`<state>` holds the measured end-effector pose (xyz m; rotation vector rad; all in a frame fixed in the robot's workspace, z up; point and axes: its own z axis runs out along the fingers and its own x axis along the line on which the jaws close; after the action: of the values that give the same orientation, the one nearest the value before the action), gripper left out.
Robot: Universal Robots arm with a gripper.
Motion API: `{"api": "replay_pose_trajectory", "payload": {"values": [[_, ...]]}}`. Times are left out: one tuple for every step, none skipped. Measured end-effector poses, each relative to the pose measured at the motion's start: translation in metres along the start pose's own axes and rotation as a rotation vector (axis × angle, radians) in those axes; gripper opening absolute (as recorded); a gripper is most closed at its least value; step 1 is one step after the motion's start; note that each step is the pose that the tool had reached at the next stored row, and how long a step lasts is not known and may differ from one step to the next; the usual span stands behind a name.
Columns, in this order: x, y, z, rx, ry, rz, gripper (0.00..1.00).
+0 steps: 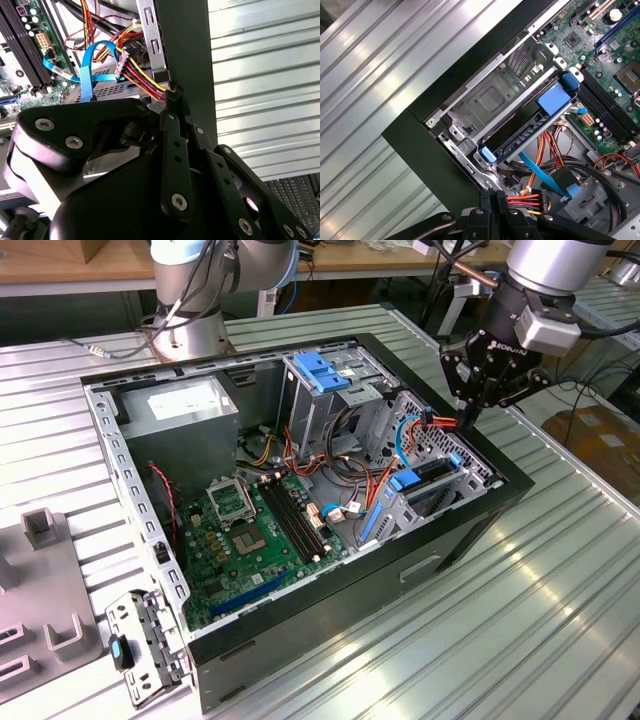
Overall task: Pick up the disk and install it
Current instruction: 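Insert the first disk wire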
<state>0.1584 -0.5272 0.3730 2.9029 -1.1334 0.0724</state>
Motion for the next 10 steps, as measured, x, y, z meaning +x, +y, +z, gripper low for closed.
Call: {"api": "replay_pose_trajectory", "payload": {"values": [[-0.001, 0.001, 0.0, -0.0001, -0.0001, 0.001, 0.16], [-0.0019, 0.0018, -0.0001, -0.0001, -0.0001, 0.002, 0.16], [-0.0027, 0.0025, -0.0001, 0.0, -0.0001, 0.002, 0.16], [-0.0036, 0.0034, -0.0001, 0.0, -0.0001, 0.002, 0.16], [-0.0043, 0.004, -0.0002, -0.0001, 0.0, 0.002, 0.16], [-0.0052, 0.0048, -0.0002, -0.0001, 0.0, 0.002, 0.16], [-0.0059, 0.0055, -0.0002, -0.0001, -0.0001, 0.002, 0.16], [-0.0062, 0.0059, -0.0002, -0.0001, -0.0001, 0.003, 0.16], [-0.0064, 0.006, -0.0002, -0.0001, -0.0001, 0.003, 0.16], [-0.0065, 0.0061, -0.0002, -0.0001, -0.0001, 0.002, 0.16]]}}
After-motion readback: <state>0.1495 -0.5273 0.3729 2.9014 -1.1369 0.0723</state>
